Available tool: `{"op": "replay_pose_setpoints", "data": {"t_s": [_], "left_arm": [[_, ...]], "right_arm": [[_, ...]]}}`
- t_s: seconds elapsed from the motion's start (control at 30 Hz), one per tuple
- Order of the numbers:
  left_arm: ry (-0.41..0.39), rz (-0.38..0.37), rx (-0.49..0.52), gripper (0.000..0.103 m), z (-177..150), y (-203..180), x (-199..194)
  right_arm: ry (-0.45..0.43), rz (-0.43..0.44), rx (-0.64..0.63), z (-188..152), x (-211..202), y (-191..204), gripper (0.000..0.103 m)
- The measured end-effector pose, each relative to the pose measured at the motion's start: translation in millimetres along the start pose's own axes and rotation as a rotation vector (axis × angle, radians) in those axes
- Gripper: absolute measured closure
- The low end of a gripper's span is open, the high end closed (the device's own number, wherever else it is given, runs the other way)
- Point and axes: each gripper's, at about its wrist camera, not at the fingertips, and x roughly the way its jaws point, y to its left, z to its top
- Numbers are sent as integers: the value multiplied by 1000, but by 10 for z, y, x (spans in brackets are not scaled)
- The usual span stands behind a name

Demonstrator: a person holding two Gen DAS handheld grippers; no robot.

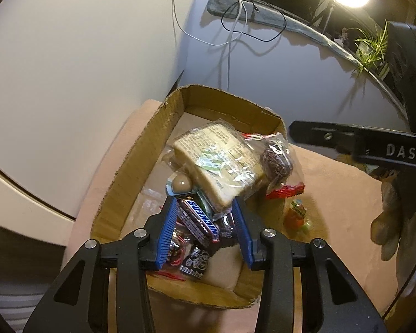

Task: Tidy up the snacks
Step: 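Withdraw both tools toward the round orange candy and small green candy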

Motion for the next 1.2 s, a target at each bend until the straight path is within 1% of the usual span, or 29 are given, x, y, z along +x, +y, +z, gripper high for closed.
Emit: {"op": "replay_pose_setpoints", "data": {"t_s": [0.1,0.2,0.47,0.7,0.73,0.8,0.83,0.9,1.07,1.13,1.2], "left_arm": [[1,-18,6,63,-18,-69,-14],[0,-36,25,63,-46,-183,-36],[11,-89,74,63,-171,-530,-75],[47,-145,108,63,-386,-855,-42],[53,-150,112,63,-416,-893,-28],[64,-157,114,63,-473,-960,11],[67,-158,115,63,-496,-982,23],[72,-153,113,63,-533,-1006,54],[80,-145,76,64,-593,-1010,170],[80,-140,64,67,-624,-1001,197],[83,-134,55,68,-649,-984,223]], "right_arm": [[-30,6,5,-42,-117,-131,36],[-39,-22,15,-93,-206,-295,36],[29,-48,0,-296,-249,-630,36],[114,-32,-110,-546,-130,-676,36],[123,-26,-125,-579,-117,-676,37],[145,-9,-155,-673,-83,-674,45],[157,0,-167,-733,-58,-676,46],[173,12,-188,-835,-14,-669,51],[198,30,-237,-1085,128,-637,63],[193,40,-248,-1151,169,-636,63],[187,44,-260,-1179,209,-630,63]]}}
